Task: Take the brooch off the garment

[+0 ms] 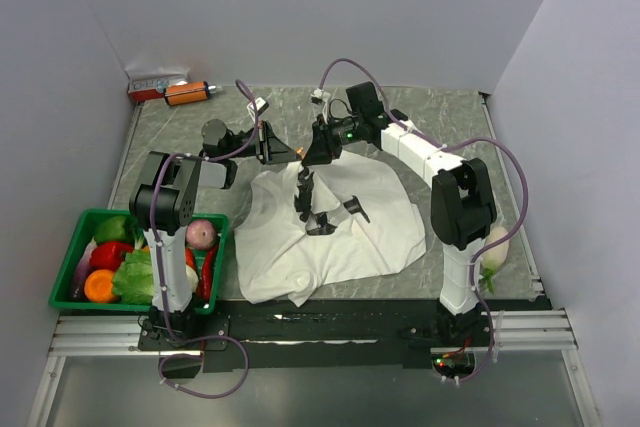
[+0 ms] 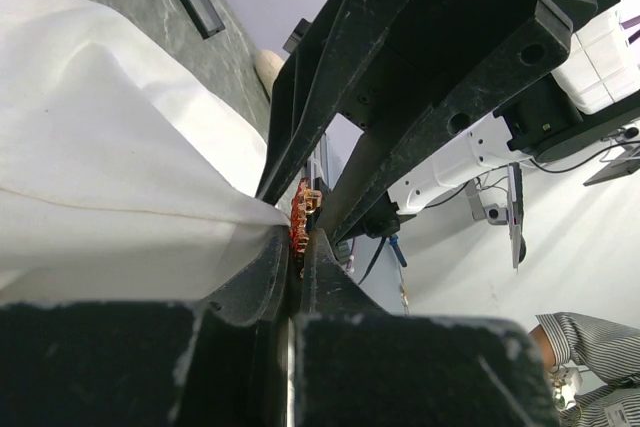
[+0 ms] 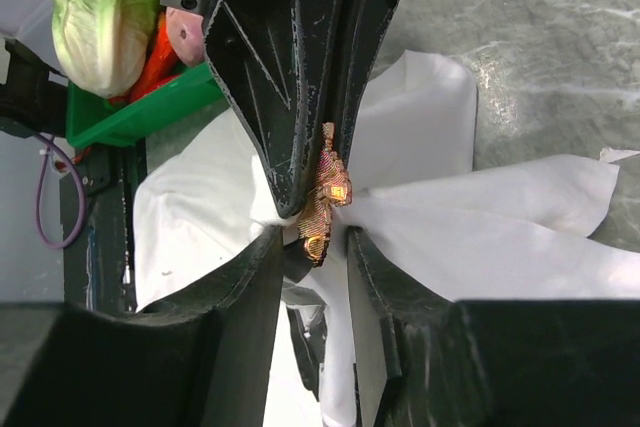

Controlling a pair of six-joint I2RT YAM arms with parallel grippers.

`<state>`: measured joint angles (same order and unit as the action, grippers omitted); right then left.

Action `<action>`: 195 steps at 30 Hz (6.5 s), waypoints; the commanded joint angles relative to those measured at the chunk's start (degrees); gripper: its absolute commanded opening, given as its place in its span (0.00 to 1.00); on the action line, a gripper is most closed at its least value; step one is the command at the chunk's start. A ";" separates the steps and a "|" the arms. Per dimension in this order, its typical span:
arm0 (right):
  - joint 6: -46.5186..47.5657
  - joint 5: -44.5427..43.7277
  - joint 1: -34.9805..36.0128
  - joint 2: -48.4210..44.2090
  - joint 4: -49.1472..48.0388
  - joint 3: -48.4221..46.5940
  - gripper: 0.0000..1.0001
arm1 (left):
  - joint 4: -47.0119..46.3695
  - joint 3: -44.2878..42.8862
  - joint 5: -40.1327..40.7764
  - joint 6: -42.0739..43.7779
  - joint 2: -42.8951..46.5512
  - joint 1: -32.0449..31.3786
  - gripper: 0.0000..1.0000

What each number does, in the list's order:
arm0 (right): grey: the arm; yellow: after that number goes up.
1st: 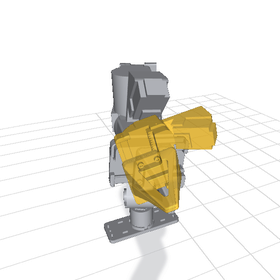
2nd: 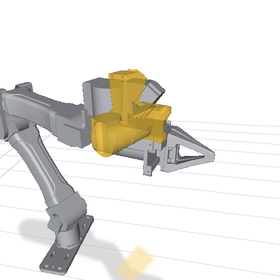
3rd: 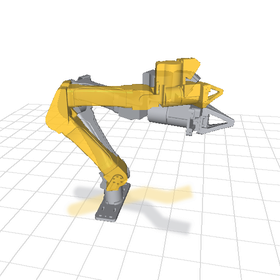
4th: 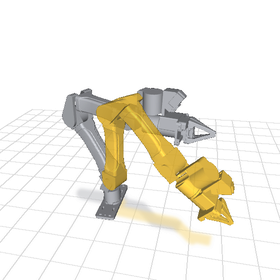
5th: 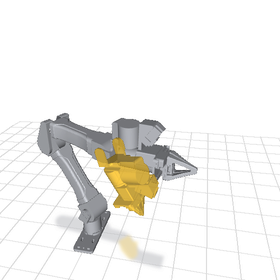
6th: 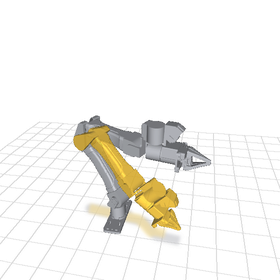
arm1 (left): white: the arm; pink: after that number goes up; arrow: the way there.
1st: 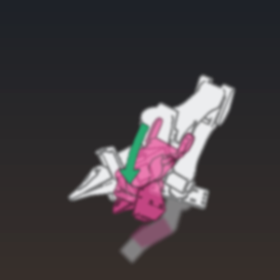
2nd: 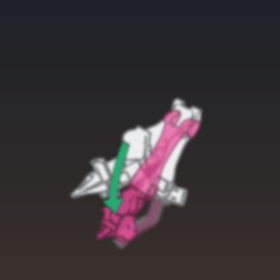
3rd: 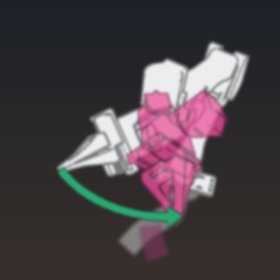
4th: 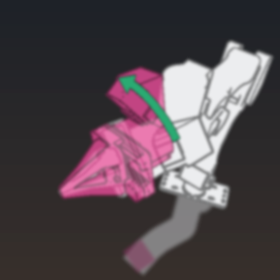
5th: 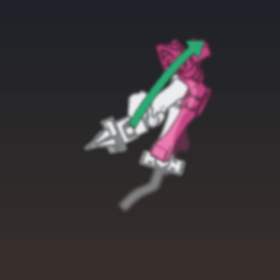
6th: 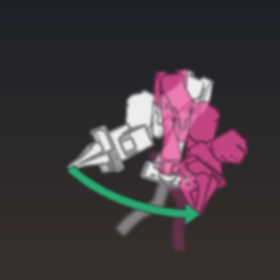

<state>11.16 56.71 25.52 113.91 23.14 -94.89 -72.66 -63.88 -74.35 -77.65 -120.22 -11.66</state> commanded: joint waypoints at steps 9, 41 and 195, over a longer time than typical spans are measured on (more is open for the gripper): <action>-2.28 3.06 0.15 0.35 -4.23 -4.25 0.32 | -6.00 -2.83 -1.15 -2.77 -1.15 -0.29 0.01; 30.82 -25.13 7.43 -11.42 3.06 0.48 0.00 | 10.97 2.19 0.52 15.95 3.51 3.84 0.60; -25.57 0.60 -4.25 -7.12 -7.05 7.18 0.00 | 45.68 -0.46 -1.24 44.69 12.82 -4.60 0.55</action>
<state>-14.31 57.84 21.80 107.72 18.52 -87.64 -24.69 -63.29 -73.19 -32.18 -110.32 -15.97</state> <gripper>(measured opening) 0.150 0.556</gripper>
